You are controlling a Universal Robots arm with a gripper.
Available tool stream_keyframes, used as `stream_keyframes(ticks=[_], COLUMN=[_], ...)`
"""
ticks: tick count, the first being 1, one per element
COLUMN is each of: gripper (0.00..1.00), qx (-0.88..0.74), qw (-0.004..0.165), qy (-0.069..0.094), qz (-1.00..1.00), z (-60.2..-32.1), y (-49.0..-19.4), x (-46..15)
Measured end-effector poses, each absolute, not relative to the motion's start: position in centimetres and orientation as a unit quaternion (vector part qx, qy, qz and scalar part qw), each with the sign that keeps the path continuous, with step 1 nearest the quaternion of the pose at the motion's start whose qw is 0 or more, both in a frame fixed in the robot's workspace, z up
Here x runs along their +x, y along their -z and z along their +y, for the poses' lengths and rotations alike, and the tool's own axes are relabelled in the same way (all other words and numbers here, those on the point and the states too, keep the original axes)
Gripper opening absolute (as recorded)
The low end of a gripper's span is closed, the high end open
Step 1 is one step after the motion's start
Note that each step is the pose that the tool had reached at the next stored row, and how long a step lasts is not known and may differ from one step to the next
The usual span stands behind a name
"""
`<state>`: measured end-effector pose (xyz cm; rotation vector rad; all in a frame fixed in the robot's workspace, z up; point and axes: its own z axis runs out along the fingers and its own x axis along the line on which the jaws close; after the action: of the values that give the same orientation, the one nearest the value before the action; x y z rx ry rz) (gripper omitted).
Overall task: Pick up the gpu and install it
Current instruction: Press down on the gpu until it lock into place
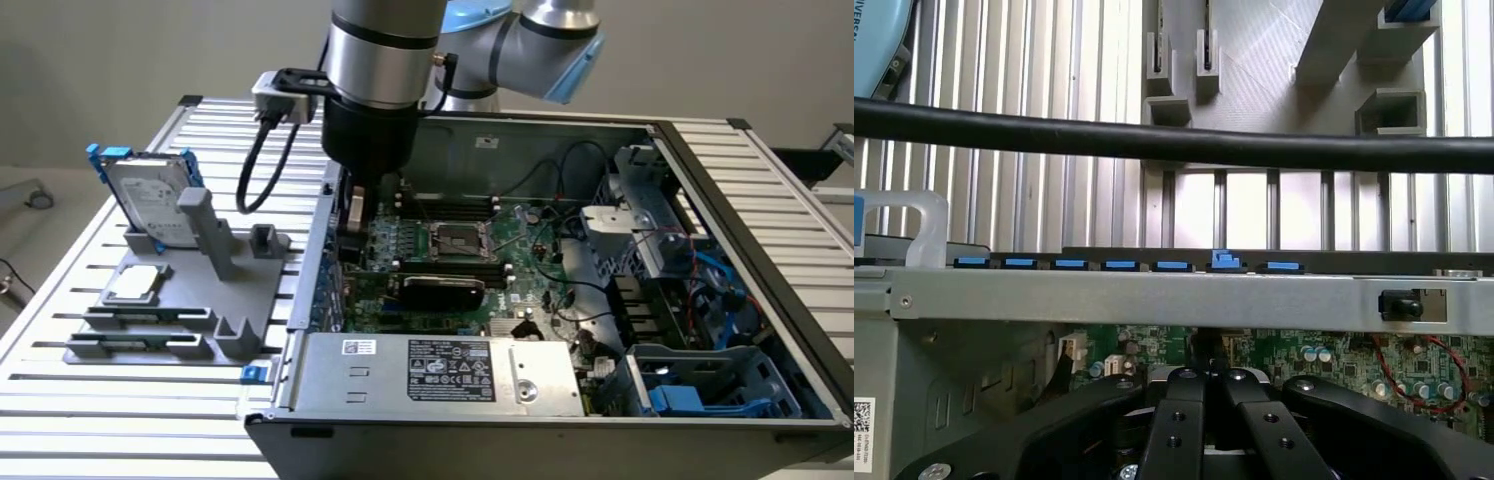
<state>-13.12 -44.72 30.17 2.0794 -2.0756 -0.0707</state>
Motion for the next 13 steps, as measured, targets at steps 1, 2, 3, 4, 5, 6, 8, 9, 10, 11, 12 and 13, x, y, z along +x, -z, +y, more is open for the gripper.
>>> stream_keyframes(ticks=[1, 2, 3, 4, 5, 6, 8, 9, 10, 11, 12, 13], gripper=[0.11, 0.11, 0.11, 0.11, 0.11, 0.11, 0.11, 0.11, 0.11, 0.11, 0.11, 0.11], qx=[0.704, 0.704, 0.703, 0.703, 0.703, 0.703, 0.702, 0.702, 0.701, 0.701, 0.700, 0.699], qw=[0.101, 0.101, 0.101, 0.101, 0.101, 0.101, 0.101, 0.101, 0.101, 0.101, 0.101, 0.101], qy=[0.024, 0.024, 0.024, 0.024, 0.024, 0.024, 0.024, 0.024, 0.024, 0.024, 0.024, 0.025], qz=[-0.703, -0.703, -0.703, -0.703, -0.704, -0.704, -0.705, -0.705, -0.705, -0.706, -0.707, -0.707], z=[-44.69, -44.66, -44.62, -44.60, -44.56, -44.53, -44.47, -44.43, -44.40, -44.37, -44.33, -44.29], y=[-30.17, -30.16, -30.16, -30.15, -30.14, -30.13, -30.10, -30.08, -30.06, -30.03, -30.02, -30.01], x=[-13.12, -13.12, -13.13, -13.12, -13.12, -13.13, -13.14, -13.15, -13.16, -13.17, -13.17, -13.18])
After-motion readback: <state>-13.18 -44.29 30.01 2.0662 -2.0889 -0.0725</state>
